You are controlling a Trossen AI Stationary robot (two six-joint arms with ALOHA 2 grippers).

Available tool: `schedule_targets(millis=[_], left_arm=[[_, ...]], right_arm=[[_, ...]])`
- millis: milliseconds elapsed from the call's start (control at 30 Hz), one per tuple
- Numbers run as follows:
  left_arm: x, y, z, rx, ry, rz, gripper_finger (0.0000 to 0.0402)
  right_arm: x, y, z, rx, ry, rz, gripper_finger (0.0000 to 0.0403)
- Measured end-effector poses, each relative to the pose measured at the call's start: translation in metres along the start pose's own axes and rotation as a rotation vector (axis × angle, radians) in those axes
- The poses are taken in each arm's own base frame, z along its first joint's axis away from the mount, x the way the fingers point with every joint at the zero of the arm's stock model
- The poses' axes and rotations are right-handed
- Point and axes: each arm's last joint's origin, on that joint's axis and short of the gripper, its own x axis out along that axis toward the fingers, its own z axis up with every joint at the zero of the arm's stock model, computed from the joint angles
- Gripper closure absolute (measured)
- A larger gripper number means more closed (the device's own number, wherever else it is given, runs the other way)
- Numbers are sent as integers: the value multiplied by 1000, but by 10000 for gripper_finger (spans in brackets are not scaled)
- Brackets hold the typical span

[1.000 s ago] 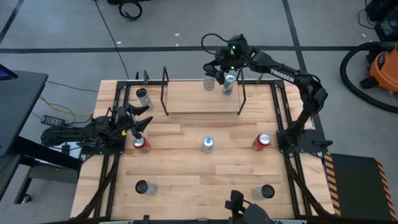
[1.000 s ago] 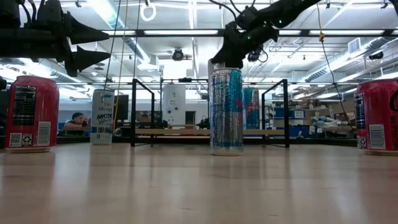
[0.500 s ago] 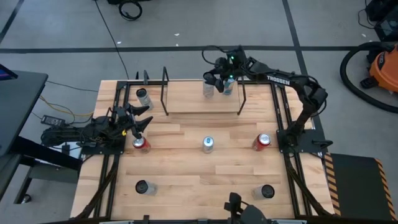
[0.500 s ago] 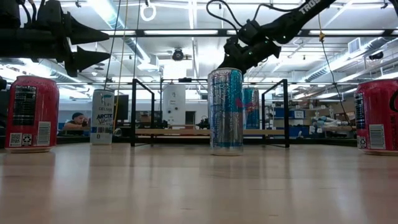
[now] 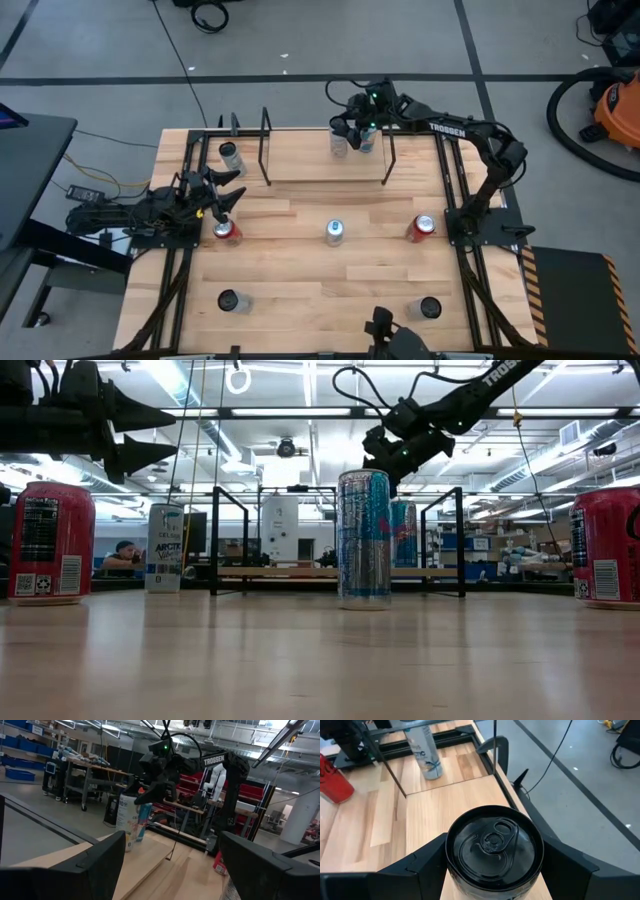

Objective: Place canned beverage on shelf
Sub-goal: Put the left white-yellow soda can on the shelf

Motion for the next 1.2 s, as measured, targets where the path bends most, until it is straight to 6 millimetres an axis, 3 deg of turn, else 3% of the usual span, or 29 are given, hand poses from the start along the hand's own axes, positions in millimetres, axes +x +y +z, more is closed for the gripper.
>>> schedule_targets(millis=[333, 600, 867, 1200], left_arm=[[0, 0, -1, 5, 12, 3, 81], [0, 0, -2, 6, 15, 4, 81], [0, 0, -2, -13, 17, 4, 81], [0, 0, -2, -10, 17, 4, 81]], right_arm=[[-5, -12, -2, 26, 6, -49, 128], [-19, -7, 4, 23, -16, -4, 128], [-14, -5, -23, 36, -80, -44, 128], [-15, -7, -26, 8, -84, -66, 126]])
